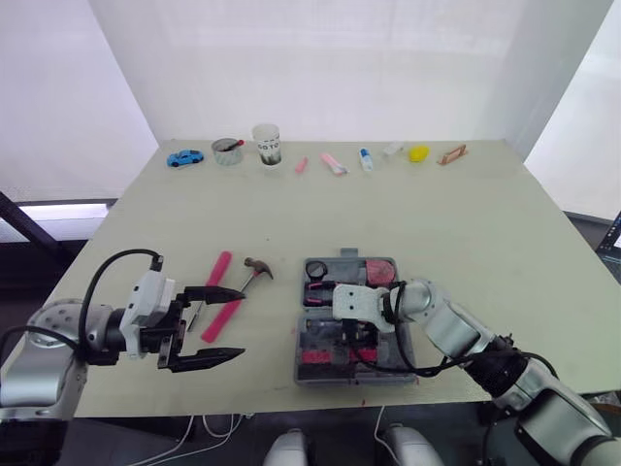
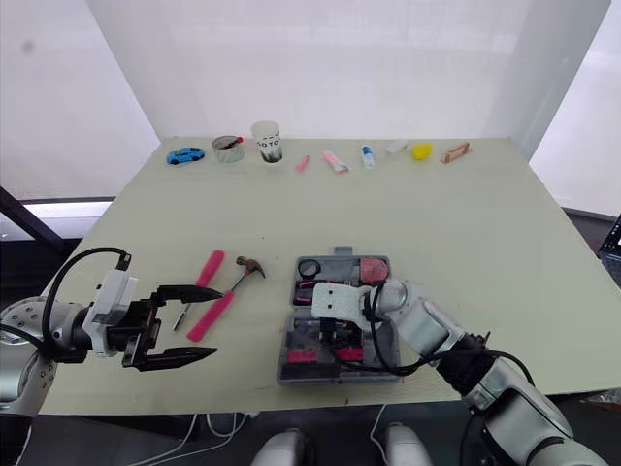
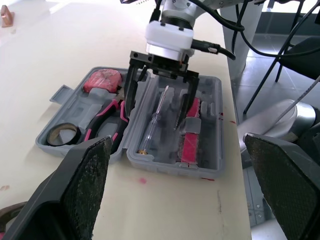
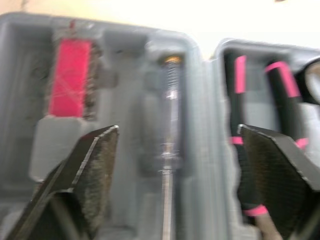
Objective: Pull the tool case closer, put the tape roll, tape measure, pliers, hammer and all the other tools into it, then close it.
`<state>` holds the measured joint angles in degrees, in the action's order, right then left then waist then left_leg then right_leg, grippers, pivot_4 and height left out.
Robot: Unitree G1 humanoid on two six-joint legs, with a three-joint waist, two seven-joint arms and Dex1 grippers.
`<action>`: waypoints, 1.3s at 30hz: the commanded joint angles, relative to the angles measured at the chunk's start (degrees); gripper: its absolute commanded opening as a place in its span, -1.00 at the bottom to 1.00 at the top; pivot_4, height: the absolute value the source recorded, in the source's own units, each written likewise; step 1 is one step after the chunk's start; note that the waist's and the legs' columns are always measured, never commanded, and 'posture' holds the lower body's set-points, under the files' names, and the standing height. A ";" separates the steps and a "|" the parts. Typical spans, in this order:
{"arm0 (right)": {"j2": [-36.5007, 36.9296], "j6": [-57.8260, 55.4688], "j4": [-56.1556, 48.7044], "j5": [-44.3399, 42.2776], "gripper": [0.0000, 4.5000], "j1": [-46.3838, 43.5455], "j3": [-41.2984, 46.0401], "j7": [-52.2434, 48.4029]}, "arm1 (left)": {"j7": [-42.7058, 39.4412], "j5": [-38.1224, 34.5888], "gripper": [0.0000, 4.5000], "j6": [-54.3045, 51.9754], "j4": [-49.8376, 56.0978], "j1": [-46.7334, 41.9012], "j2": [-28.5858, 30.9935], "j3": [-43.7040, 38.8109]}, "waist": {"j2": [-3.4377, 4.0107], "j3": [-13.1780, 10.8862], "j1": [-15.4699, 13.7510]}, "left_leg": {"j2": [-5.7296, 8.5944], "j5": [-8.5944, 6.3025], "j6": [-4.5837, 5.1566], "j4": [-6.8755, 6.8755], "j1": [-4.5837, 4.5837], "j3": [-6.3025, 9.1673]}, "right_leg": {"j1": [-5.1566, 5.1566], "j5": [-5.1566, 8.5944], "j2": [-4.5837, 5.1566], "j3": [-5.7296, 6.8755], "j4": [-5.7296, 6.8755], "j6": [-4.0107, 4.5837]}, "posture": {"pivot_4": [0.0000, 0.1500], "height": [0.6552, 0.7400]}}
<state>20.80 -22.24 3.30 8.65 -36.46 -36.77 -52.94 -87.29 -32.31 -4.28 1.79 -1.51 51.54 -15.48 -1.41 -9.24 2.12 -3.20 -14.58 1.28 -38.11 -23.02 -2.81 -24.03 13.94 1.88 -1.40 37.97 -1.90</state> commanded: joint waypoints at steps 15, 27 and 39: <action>1.72 8.38 -2.70 -1.63 -0.28 3.17 3.75 -2.59 | -0.59 -1.04 1.00 0.13 0.12 -1.95 -0.19 0.16 | 0.00 0.00 -0.06 | 0.00 0.00 0.00 0.00 -0.04 -0.02 | 0.00 -0.02 -0.01 0.01 -0.01 -0.04 | 1.00 1.00; 1.38 9.31 -1.32 -0.82 -0.99 4.13 3.65 -3.00 | -0.60 -1.09 1.00 -0.25 0.27 -2.21 -0.40 0.28 | 0.00 0.00 -0.08 | 0.01 0.00 0.00 0.00 -0.04 -0.04 | 0.00 -0.02 -0.02 0.02 -0.01 -0.04 | 1.00 1.00; 0.71 10.51 1.71 0.09 -0.99 4.24 3.87 -2.36 | -0.31 -1.37 1.00 -0.75 0.32 -2.46 -0.30 0.02 | -0.01 0.00 -0.08 | 0.01 0.00 0.00 0.00 -0.04 -0.05 | 0.00 -0.02 -0.02 0.02 -0.01 -0.04 | 1.00 1.00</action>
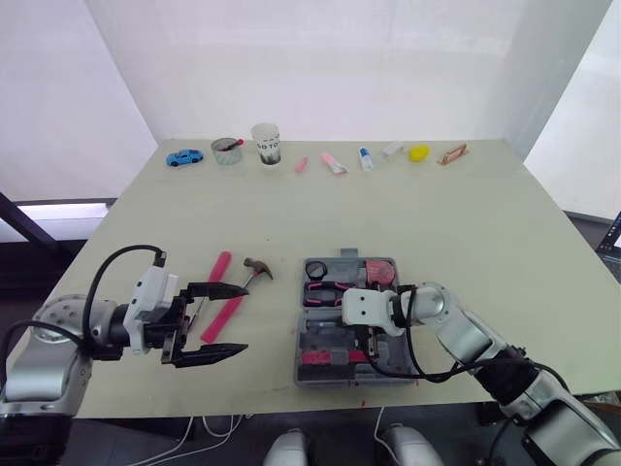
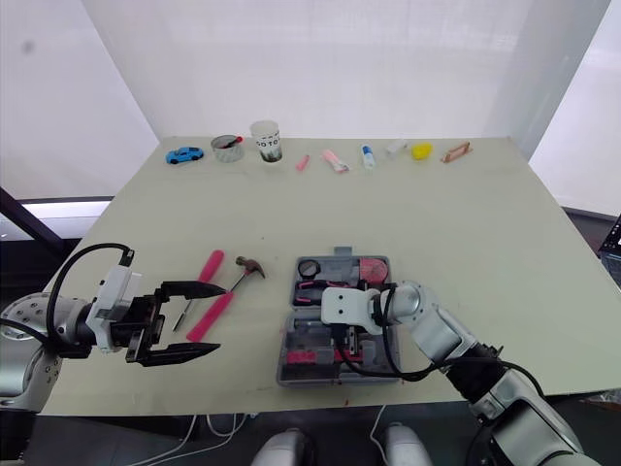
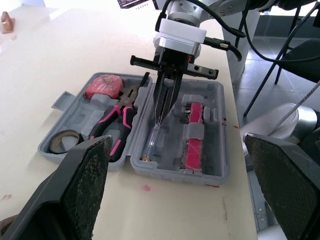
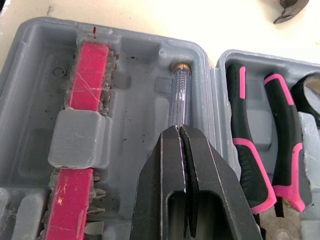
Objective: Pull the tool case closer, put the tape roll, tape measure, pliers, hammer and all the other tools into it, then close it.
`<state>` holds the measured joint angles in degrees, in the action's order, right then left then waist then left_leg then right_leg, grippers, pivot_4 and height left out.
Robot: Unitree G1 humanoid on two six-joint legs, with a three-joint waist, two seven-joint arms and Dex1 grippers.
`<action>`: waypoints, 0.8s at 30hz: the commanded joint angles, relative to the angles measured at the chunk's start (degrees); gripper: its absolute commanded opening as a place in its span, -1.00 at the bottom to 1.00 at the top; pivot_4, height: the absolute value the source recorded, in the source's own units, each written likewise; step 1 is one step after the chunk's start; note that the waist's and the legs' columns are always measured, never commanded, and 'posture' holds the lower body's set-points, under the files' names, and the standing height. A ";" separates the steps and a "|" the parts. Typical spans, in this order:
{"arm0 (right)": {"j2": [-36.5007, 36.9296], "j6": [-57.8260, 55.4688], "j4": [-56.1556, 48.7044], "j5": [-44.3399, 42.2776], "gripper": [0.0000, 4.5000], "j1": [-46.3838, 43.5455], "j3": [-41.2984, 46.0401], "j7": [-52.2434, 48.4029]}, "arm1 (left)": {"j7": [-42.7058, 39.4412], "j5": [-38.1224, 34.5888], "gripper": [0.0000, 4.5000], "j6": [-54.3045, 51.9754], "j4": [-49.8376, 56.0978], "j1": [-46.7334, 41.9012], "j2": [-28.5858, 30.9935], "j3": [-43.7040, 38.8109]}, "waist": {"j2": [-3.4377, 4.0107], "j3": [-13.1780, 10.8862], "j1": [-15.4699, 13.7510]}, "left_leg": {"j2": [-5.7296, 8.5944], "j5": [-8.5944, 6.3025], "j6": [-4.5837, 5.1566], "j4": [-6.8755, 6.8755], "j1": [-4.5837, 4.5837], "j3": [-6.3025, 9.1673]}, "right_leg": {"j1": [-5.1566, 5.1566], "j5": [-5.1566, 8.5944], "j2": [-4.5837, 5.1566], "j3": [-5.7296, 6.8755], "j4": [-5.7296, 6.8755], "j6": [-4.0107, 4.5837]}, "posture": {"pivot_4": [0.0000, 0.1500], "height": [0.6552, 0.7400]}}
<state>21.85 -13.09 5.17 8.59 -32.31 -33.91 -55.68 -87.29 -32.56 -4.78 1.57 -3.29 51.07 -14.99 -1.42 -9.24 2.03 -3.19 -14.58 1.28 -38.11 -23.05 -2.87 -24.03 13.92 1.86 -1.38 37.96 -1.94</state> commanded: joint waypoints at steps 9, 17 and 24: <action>-1.13 1.70 2.37 0.83 -0.99 -0.09 1.60 1.21 | -0.20 -1.29 1.00 -0.72 0.65 -0.95 0.15 -0.41 | 0.00 0.00 0.06 | 0.00 0.00 0.00 0.00 0.01 0.01 | 0.00 0.00 -0.01 0.00 0.01 -0.01 | 1.00 1.00; -1.28 0.91 2.90 1.05 -0.99 0.05 1.86 1.17 | -0.09 -1.22 1.00 -0.83 0.79 -1.25 -0.20 -0.27 | 0.00 0.00 0.04 | 0.00 0.00 0.00 -0.01 0.01 0.00 | 0.01 0.00 -0.01 0.00 0.02 0.00 | 1.00 1.00; -1.48 -2.04 4.92 1.67 -0.99 0.27 1.55 1.21 | -0.08 -1.20 1.00 -0.97 0.94 -1.27 -0.53 -0.21 | -0.01 0.01 0.08 | 0.00 0.00 0.00 -0.02 0.07 0.00 | 0.08 0.00 -0.02 0.00 0.04 0.00 | 1.00 1.00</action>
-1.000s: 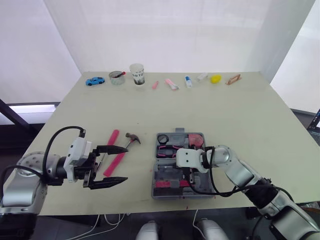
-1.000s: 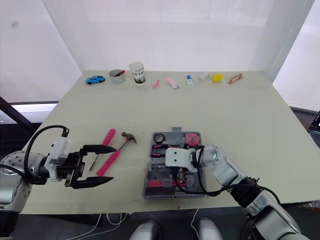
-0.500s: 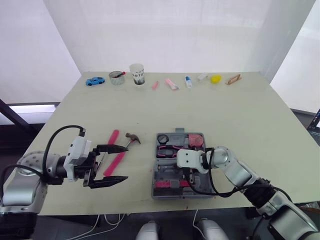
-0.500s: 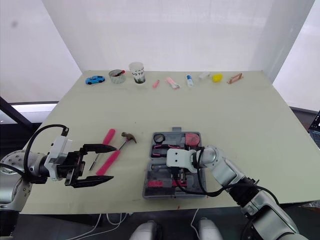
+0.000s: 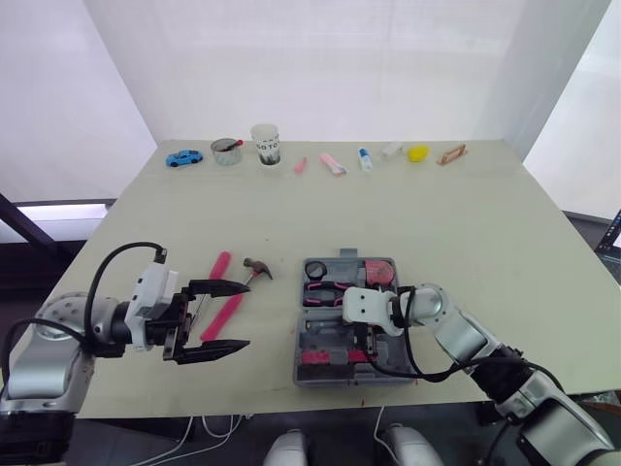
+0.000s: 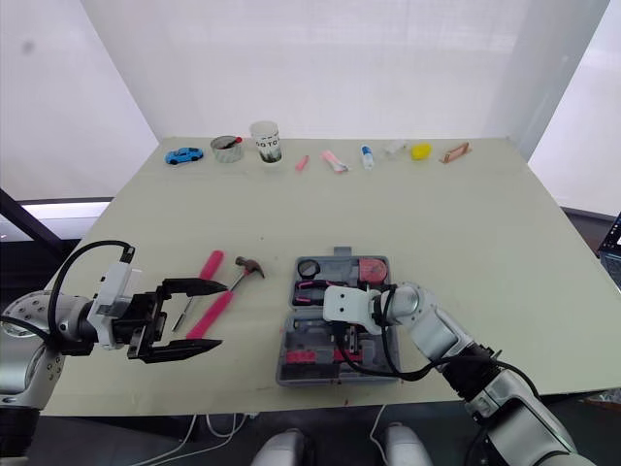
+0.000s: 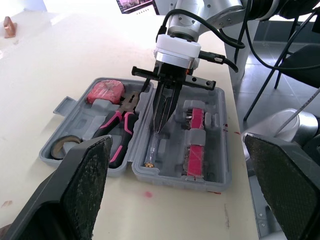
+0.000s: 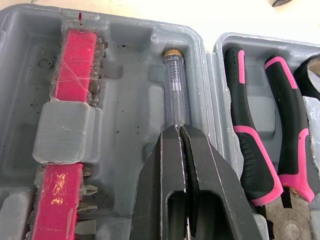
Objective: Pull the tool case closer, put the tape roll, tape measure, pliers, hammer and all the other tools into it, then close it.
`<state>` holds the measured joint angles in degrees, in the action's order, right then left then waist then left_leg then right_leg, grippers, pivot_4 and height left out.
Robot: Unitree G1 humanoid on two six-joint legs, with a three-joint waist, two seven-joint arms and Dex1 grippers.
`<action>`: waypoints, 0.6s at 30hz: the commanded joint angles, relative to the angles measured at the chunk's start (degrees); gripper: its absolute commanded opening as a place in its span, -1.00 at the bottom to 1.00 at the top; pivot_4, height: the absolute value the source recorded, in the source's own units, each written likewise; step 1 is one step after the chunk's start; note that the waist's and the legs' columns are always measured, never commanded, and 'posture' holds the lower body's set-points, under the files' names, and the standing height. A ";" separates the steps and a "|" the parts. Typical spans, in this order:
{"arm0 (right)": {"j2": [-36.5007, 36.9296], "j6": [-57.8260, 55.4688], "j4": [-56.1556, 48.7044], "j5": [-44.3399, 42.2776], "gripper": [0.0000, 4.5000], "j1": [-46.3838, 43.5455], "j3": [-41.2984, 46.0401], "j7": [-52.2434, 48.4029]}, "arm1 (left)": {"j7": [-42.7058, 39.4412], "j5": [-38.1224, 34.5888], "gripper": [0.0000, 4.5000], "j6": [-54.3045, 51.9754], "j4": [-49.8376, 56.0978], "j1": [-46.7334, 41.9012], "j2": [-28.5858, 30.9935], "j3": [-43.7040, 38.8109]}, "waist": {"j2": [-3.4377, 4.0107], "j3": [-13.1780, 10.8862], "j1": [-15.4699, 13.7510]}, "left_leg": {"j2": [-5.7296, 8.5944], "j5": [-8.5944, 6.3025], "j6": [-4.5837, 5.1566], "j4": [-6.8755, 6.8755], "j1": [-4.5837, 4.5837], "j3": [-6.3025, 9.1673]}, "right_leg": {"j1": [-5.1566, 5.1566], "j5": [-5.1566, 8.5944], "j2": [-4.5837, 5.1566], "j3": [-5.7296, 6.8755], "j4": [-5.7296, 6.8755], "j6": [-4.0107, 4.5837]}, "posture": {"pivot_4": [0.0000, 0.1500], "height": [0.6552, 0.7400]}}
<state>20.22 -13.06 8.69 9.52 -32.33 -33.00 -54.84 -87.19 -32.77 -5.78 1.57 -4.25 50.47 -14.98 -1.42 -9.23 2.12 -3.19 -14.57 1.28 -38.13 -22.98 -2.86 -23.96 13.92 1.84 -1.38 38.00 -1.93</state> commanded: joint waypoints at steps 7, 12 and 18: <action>0.06 -4.81 3.76 1.27 -0.99 0.55 0.33 0.44 | 0.16 -0.98 1.00 -0.18 1.33 0.01 -0.22 -0.20 | -0.03 0.04 -0.01 | -0.01 0.00 0.00 -0.04 0.13 0.01 | 0.15 0.05 0.00 0.03 0.00 0.09 | 1.00 1.00; -0.58 -3.09 3.26 -0.18 -0.99 0.93 1.73 1.02 | 0.61 -1.10 1.00 -0.42 1.58 0.42 -0.55 -0.42 | -0.05 0.06 0.01 | -0.01 0.00 0.00 -0.05 0.15 0.03 | 0.16 0.05 0.01 0.03 0.01 0.09 | 1.00 1.00; -2.09 0.45 -0.99 -7.00 -0.99 3.73 9.01 2.66 | 3.39 -1.12 1.00 -1.39 1.11 2.54 -1.92 -1.53 | -0.03 0.03 -0.01 | -0.02 0.00 0.00 -0.05 0.09 0.05 | 0.14 0.01 0.02 0.02 0.00 0.03 | 1.00 1.00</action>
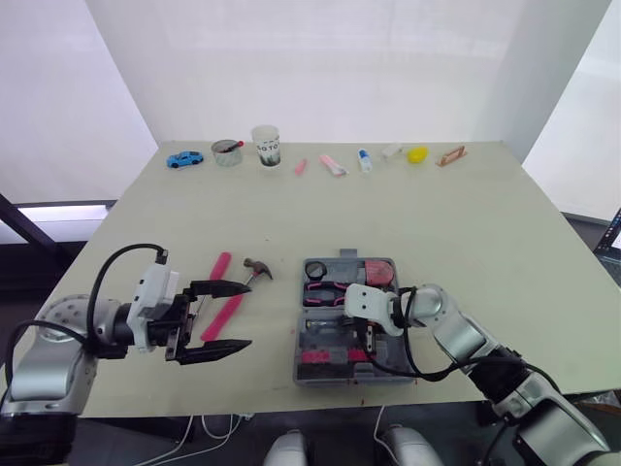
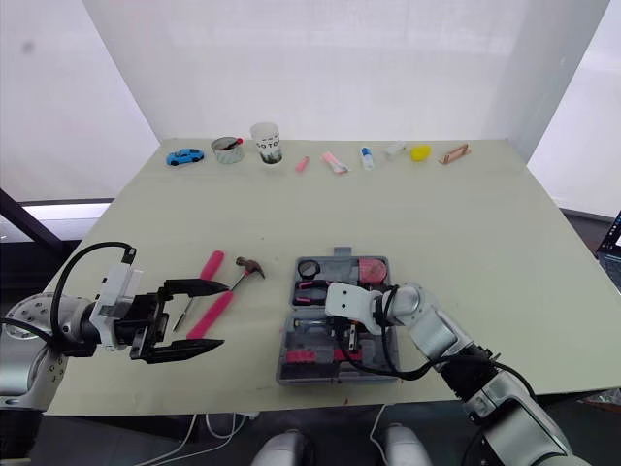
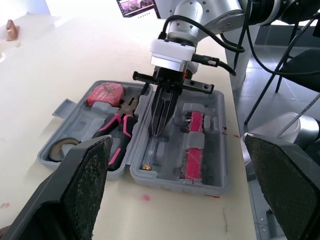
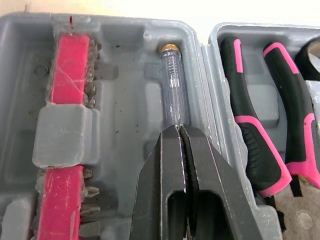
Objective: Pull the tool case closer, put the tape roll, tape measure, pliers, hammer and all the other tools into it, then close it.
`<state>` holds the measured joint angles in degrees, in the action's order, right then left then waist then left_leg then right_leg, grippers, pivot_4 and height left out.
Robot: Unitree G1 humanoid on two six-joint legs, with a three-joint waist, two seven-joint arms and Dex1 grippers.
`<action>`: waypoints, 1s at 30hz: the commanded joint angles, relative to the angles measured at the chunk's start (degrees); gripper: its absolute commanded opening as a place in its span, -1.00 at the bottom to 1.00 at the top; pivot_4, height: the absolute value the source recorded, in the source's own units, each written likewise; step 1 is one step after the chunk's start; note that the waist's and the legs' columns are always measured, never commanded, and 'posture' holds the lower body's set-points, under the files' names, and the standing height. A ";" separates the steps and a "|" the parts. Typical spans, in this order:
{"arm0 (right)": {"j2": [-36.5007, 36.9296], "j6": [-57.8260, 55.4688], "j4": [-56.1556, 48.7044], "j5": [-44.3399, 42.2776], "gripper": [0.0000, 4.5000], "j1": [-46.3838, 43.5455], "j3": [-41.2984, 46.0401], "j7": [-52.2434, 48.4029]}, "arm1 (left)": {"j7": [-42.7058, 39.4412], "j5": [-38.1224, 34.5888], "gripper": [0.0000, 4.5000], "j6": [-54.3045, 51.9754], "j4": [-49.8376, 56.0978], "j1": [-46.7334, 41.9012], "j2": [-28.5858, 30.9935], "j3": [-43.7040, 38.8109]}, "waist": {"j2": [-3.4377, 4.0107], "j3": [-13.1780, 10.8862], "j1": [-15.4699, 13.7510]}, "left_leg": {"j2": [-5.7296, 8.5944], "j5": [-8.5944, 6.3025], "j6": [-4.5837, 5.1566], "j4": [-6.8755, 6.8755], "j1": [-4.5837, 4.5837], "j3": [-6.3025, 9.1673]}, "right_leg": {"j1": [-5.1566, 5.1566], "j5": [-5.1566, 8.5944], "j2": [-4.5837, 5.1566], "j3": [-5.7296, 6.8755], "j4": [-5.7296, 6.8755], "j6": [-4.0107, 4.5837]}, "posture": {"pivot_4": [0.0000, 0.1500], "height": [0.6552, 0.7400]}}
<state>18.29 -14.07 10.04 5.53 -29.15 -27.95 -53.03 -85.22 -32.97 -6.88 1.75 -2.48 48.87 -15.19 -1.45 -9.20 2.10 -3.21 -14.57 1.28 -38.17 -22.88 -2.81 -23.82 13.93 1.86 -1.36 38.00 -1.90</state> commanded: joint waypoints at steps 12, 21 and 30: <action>3.66 7.69 -11.76 -16.88 -0.99 14.45 23.46 4.12 | 16.84 -0.49 1.00 -0.74 -0.36 9.67 -7.38 -9.53 | -0.01 -0.03 -0.16 | 0.01 -0.01 0.00 0.03 -0.04 0.07 | 0.00 -0.02 0.08 0.00 -0.06 -0.05 | 1.00 1.00; 7.83 18.17 -9.61 -20.07 -0.99 32.65 38.86 8.85 | 27.99 4.78 1.00 9.34 -8.24 16.58 -13.86 -16.95 | -0.04 -0.01 -0.91 | 0.04 -0.02 0.00 0.13 0.04 0.01 | 0.06 0.06 0.18 -0.06 -0.17 0.03 | 1.00 1.00; 10.86 22.21 -7.38 -26.44 -0.99 41.05 49.24 7.31 | 32.27 3.53 1.00 9.96 -11.50 19.43 -16.33 -19.64 | -0.11 -0.04 -1.27 | -0.10 -0.02 0.00 0.04 0.14 -0.02 | 0.06 0.13 0.19 -0.13 -0.12 -0.11 | 1.00 1.00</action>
<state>27.99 6.60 2.87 -18.35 11.08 17.40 -44.81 -53.63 -28.74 2.11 -8.95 17.02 31.80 -32.43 -1.56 -9.24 0.83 -3.31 -14.59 1.28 -38.13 -22.76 -2.83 -23.76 14.02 2.06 -1.49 37.88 -1.94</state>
